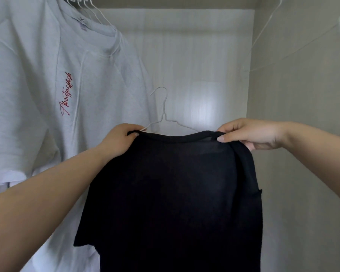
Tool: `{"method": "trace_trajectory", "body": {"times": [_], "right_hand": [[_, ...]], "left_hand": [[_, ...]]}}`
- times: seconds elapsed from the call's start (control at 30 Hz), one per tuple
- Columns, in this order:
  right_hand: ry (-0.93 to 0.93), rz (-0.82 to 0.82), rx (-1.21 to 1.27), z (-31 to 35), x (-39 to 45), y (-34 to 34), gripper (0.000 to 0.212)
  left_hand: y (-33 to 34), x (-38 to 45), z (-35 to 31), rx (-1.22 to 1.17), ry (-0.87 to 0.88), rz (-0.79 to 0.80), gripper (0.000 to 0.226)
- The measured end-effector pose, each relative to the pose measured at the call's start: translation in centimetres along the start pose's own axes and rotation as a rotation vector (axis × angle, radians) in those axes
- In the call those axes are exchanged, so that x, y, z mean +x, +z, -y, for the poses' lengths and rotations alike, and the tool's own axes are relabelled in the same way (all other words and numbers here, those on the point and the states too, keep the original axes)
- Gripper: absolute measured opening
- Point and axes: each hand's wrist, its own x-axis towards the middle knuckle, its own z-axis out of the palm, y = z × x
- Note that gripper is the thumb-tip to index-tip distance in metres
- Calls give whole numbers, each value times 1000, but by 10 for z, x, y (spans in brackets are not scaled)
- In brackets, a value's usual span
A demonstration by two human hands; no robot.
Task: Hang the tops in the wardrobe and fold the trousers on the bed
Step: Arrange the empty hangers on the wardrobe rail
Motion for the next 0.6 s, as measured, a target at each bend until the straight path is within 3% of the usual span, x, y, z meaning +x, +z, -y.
{"method": "trace_trajectory", "body": {"times": [0.23,0.33,0.43,0.6], "right_hand": [[-151,-26,406,60,-7,3,24],[-166,-100,483,81,-5,8,25],[-208,-142,542,100,6,12,39],[-310,-314,519,135,43,20,28]], "left_hand": [[21,48,-58,-293,-86,-154,33],[19,62,-83,-436,-111,-68,39],[12,69,-106,-585,-153,49,50],[-16,67,-129,-844,-136,180,21]]}}
